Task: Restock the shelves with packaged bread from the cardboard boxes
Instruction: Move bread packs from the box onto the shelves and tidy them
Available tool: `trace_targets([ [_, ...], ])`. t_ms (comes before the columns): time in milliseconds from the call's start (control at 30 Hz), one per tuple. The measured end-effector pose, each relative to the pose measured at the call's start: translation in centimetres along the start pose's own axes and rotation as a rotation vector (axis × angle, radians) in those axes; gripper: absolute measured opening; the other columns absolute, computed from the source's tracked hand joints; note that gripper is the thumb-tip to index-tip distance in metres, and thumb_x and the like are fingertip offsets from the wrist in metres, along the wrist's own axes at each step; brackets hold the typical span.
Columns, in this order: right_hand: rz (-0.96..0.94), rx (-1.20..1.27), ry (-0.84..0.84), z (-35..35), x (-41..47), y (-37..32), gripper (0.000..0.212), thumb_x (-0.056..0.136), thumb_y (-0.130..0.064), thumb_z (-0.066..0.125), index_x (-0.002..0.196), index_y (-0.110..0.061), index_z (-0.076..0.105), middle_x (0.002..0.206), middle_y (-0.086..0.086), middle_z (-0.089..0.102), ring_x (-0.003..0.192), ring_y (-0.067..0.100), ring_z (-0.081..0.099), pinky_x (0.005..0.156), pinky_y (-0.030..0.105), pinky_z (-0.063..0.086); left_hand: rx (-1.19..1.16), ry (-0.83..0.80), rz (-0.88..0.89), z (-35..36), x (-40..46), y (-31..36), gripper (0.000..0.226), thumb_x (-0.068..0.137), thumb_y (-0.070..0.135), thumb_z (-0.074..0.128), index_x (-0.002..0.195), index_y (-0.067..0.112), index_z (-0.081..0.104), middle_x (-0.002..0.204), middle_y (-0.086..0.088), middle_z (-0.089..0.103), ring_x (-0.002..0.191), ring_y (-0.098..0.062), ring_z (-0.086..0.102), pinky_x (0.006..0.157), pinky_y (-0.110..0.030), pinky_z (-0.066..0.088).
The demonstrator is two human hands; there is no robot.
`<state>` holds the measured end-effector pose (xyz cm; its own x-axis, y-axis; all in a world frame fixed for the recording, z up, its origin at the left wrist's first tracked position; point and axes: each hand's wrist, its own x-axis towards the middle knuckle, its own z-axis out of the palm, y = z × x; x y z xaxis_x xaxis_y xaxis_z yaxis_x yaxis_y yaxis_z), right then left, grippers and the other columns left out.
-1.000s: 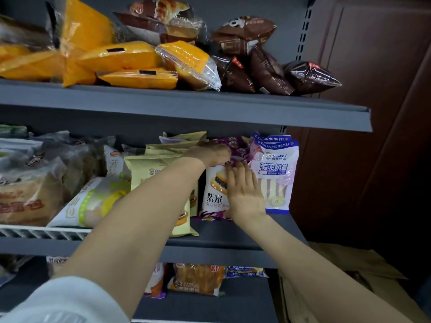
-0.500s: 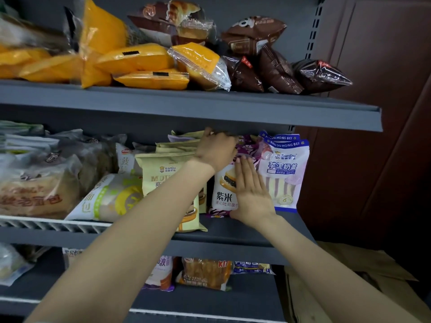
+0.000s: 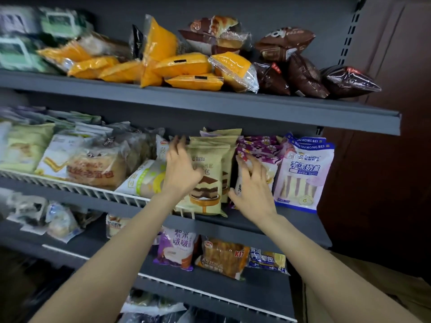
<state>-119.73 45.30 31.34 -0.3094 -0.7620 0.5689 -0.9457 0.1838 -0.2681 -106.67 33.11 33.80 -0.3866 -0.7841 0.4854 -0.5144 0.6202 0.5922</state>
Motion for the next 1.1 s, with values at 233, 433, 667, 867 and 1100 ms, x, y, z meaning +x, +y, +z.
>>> trace_targets([
  [233, 0.230, 0.372, -0.308, 2.6, 2.0, -3.4, 0.113, 0.078, -0.035, 0.073, 0.149, -0.020, -0.014, 0.139, 0.018, 0.044, 0.127, 0.032, 0.043, 0.102, 0.038, 0.039, -0.045, -0.468, -0.154, -1.1, -0.7, -3.3, 0.096, 0.073, 0.014, 0.079, 0.140, 0.004, 0.012, 0.102, -0.001, 0.051, 0.103, -0.023, 0.057, 0.067, -0.021, 0.042],
  [433, 0.331, 0.300, -0.061, 5.9, 2.0, -3.8, 0.127, 0.073, -0.018, 0.080, 0.146, -0.022, -0.023, 0.130, 0.020, 0.048, 0.113, 0.031, 0.057, 0.092, 0.037, 0.048, -0.013, -0.465, -0.007, 0.6, 1.2, -3.9, 0.119, 0.070, 0.013, 0.081, 0.146, 0.002, -0.010, 0.119, -0.012, 0.055, 0.118, -0.027, 0.053, 0.085, -0.021, 0.040],
  [667, 0.242, -0.072, 0.147, 7.4, 1.8, -6.3, 0.126, 0.065, -0.030, 0.085, 0.151, -0.021, -0.007, 0.149, 0.026, 0.017, 0.138, 0.036, 0.027, 0.106, 0.040, 0.038, -0.060, -0.466, 0.104, 1.0, 2.5, -5.5, 0.124, 0.072, 0.007, 0.078, 0.143, 0.000, -0.024, 0.121, -0.019, 0.058, 0.109, -0.028, 0.058, 0.074, -0.014, 0.037],
  [867, 0.004, -0.573, 0.038, 5.9, 4.9, -7.2, 0.122, 0.048, -0.036, 0.090, 0.147, -0.006, 0.025, 0.155, 0.023, 0.015, 0.145, 0.036, 0.010, 0.113, 0.041, -0.001, -0.298, -0.227, 0.022, -1.0, 5.9, -6.6, 0.046, 0.081, 0.007, 0.043, 0.125, 0.010, 0.053, 0.112, -0.009, 0.062, 0.104, -0.027, 0.057, 0.075, -0.021, 0.041],
  [1100, 0.038, -0.547, -0.130, 4.9, 5.5, -7.8, 0.114, 0.062, -0.033, 0.084, 0.148, -0.003, 0.015, 0.149, 0.015, 0.029, 0.138, 0.029, 0.028, 0.118, 0.034, 0.011, -0.271, -0.330, 0.216, -0.6, 9.1, -5.3, 0.038, 0.101, 0.029, 0.034, 0.136, 0.025, 0.046, 0.143, -0.004, 0.046, 0.133, -0.022, 0.039, 0.110, -0.031, 0.030],
])
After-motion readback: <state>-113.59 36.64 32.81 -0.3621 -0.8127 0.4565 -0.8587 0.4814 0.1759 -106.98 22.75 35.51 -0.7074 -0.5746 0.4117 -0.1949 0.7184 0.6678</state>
